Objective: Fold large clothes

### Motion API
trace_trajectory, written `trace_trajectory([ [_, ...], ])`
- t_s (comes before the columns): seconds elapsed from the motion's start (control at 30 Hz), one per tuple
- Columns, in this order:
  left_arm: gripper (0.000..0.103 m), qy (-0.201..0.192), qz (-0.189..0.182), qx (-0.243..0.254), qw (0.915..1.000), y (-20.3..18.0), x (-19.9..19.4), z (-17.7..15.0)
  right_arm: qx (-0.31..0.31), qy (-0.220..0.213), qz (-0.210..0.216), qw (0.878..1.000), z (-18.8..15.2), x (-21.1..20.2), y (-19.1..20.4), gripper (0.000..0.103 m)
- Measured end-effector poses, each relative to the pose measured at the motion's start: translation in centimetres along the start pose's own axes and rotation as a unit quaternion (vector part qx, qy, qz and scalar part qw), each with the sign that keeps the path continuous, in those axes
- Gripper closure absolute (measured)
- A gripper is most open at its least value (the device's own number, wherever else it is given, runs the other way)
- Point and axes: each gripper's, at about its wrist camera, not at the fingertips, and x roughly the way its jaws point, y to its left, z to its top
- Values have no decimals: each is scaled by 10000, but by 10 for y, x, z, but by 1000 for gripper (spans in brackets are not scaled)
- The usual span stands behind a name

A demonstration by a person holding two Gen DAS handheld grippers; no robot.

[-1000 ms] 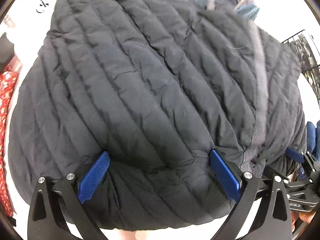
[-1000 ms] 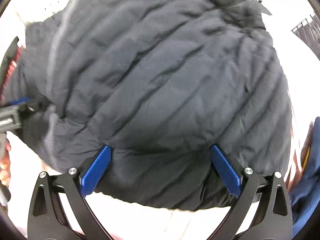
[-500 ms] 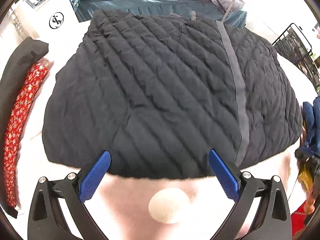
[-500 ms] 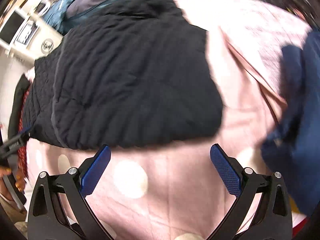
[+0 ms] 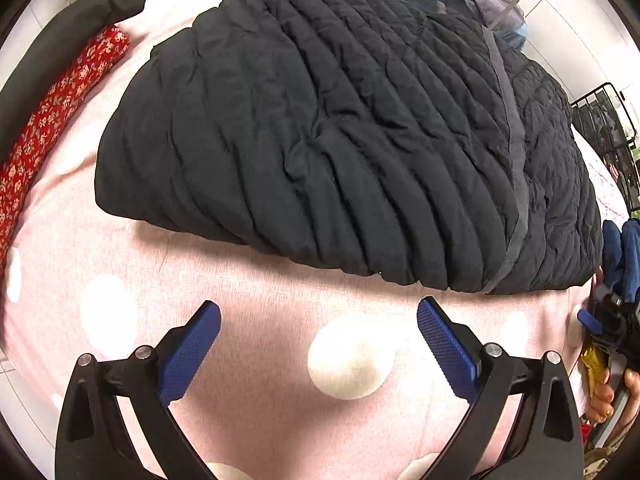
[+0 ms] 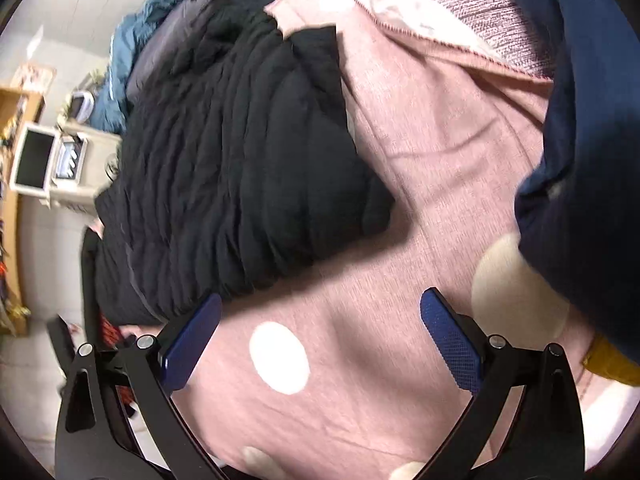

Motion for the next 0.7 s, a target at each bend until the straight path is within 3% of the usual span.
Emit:
trace_trajectory([
  [0.1,7,2,-11,-8,10000,2,-2,-3,-150,-178,-8,9997,16,-8,5,5],
  [0.37,7,137,-62,-143,9998,2,10,0,292,22,148,9995,65,12,27,5],
  [0.57,7,94,-54,-144,9998,-3,9,7,-408,-211,-372,9982,104,20,57,5],
  [0.63,7,88,-53,-169,9998,-2,8,9,-597,-95,-763,9952,116,29,58,5],
  [0.7,7,101,-58,-222,9997,1,7,9,-380,127,-701,9967,127,42,41,5],
])
